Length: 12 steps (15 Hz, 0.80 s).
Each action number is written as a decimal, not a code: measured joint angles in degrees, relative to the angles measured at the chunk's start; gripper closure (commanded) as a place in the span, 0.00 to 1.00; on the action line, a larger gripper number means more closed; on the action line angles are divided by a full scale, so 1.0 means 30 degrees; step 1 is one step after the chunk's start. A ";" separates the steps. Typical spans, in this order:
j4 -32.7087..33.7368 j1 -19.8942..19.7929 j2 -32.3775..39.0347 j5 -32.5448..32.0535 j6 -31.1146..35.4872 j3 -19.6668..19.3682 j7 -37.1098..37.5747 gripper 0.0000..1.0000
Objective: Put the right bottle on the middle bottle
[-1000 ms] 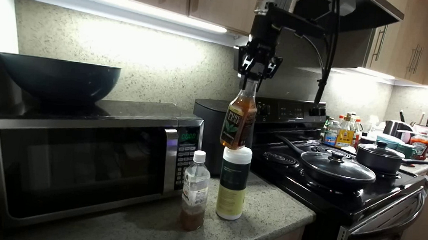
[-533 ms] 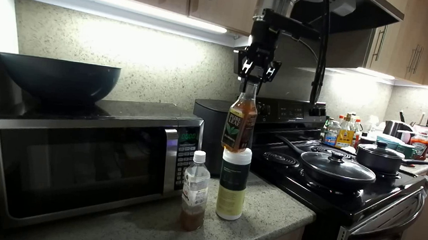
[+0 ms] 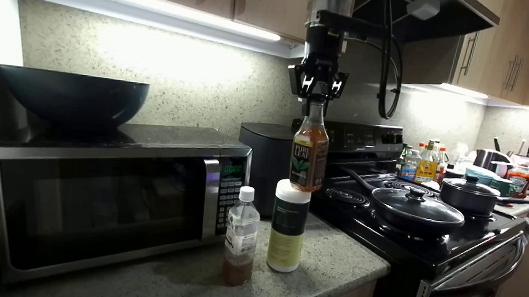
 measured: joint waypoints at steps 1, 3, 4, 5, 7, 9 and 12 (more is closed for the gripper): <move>0.0405 0.0085 0.0267 -0.0153 -0.0397 0.0001 0.0003 0.82; 0.1197 0.0233 0.0794 -0.0273 -0.0980 -0.0008 0.0003 0.82; 0.1558 0.0287 0.1035 -0.0292 -0.1160 -0.0008 0.0003 0.82; 0.1880 0.0349 0.1264 -0.0310 -0.1250 -0.0004 0.0003 0.82; 0.2476 0.0537 0.1690 -0.0362 -0.1256 -0.0002 0.0002 0.82; 0.2910 0.0749 0.1981 -0.0455 -0.1243 0.0026 0.0002 0.82; 0.3082 0.0939 0.2117 -0.0639 -0.1226 0.0026 0.0002 0.82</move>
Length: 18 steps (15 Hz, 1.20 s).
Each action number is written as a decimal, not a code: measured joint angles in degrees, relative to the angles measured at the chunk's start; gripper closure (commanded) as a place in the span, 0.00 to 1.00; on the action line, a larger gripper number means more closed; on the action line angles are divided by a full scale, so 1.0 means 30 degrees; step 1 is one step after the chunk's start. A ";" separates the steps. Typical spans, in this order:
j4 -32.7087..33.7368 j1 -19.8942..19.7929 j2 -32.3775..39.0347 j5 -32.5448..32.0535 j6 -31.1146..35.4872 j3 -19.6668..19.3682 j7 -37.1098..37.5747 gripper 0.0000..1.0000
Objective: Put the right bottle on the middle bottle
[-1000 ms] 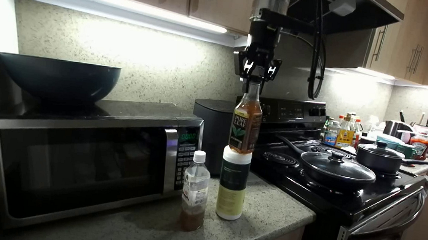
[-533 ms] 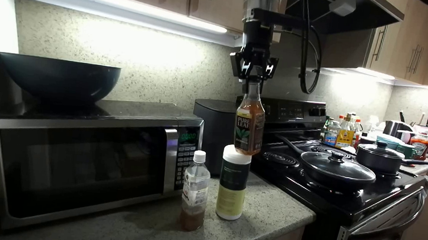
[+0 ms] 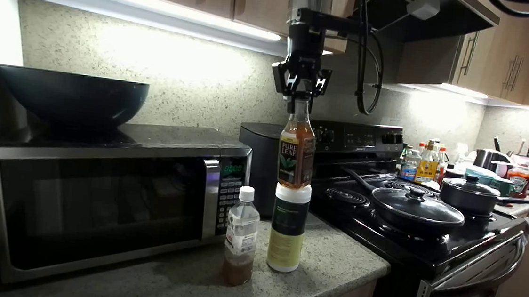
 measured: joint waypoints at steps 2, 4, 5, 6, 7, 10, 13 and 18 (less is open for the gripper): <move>-0.0003 0.0040 0.0003 -0.0249 0.0000 -0.0024 0.0000 0.82; -0.0024 0.0039 0.0003 -0.0524 0.0001 -0.0100 0.0000 0.82; -0.0062 0.0038 0.0004 -0.0624 0.0012 -0.0173 0.0000 0.82; -0.0098 0.0027 0.0005 -0.0639 0.0033 -0.0257 0.0000 0.82; -0.0100 0.0016 0.0005 -0.0639 0.0055 -0.0323 0.0000 0.82; -0.0146 0.0009 0.0006 -0.0638 0.0280 -0.0451 0.0000 0.82; -0.0235 0.0013 0.0002 -0.0612 0.0788 -0.0455 -0.0001 0.82; -0.1078 -0.0063 -0.0213 0.0049 0.3606 -0.0459 -0.0003 0.82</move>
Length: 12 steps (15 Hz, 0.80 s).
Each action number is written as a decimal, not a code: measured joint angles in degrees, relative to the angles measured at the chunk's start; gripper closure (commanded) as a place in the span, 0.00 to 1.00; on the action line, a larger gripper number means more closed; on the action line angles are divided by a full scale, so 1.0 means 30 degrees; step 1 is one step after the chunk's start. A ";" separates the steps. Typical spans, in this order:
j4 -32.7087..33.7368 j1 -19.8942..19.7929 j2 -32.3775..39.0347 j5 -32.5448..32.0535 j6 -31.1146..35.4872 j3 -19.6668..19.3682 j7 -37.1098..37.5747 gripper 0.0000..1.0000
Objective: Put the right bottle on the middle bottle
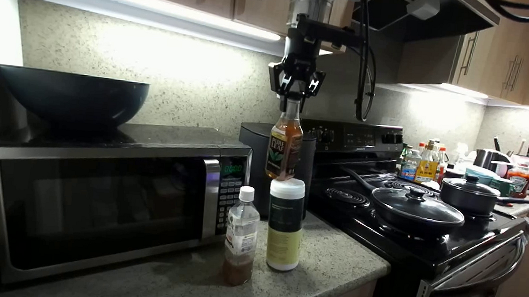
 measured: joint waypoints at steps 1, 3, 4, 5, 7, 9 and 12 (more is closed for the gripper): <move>-0.0263 -0.0032 -0.0094 0.0076 0.0530 -0.0001 0.0000 0.82; -0.0789 -0.0062 -0.0359 0.0079 0.1223 -0.0027 0.0001 0.82; -0.1039 -0.0062 -0.0525 0.0066 0.1381 -0.0058 0.0003 0.82; -0.1303 -0.0062 -0.0717 0.0038 0.1458 -0.0085 0.0017 0.82; -0.1827 -0.0051 -0.1154 -0.0185 0.1519 -0.0102 0.0238 0.82; -0.2269 -0.0001 -0.1602 -0.0524 0.1522 -0.0102 0.0757 0.82; -0.2584 0.0092 -0.2167 -0.0815 0.1521 -0.0014 0.1255 0.82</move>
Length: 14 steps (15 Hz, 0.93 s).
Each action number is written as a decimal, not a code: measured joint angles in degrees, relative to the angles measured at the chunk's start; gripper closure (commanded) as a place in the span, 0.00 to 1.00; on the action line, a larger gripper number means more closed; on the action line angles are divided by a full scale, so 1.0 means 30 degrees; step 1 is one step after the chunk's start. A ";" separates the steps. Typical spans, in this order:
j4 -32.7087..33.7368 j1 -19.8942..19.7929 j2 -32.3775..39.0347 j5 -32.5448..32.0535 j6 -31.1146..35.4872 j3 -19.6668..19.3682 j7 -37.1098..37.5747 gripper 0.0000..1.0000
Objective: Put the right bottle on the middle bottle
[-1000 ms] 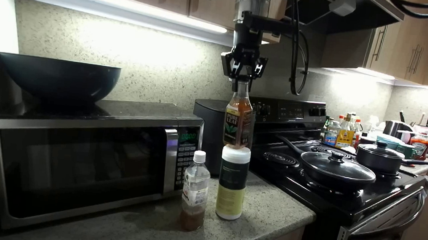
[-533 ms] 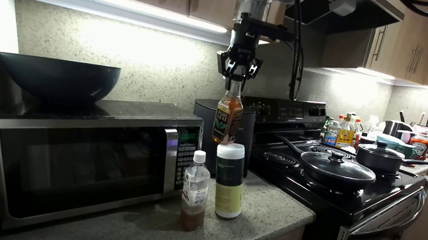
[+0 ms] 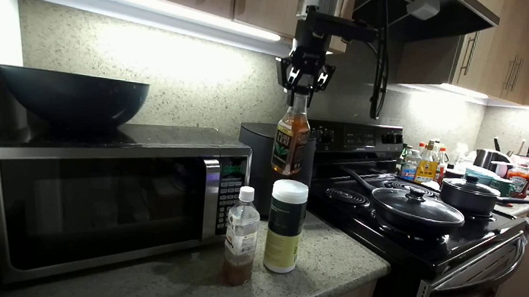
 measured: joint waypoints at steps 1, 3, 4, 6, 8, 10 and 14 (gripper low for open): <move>-0.0073 0.0041 -0.0231 -0.0003 0.0000 0.0066 0.0073 0.82; -0.0336 0.0101 -0.0766 -0.0003 -0.0044 0.0302 0.0098 0.82; -0.0527 0.0112 -0.1036 -0.0003 -0.0085 0.0458 0.0101 0.82; -0.1026 0.0148 -0.1570 -0.0003 -0.0104 0.0738 0.0176 0.82; -0.1654 0.0151 -0.2077 -0.0093 -0.0022 0.0923 0.0694 0.57; -0.2151 0.0148 -0.2407 -0.0276 0.0056 0.0954 0.1001 0.82; -0.2291 0.0098 -0.2194 -0.0093 -0.0060 0.0964 0.0969 0.82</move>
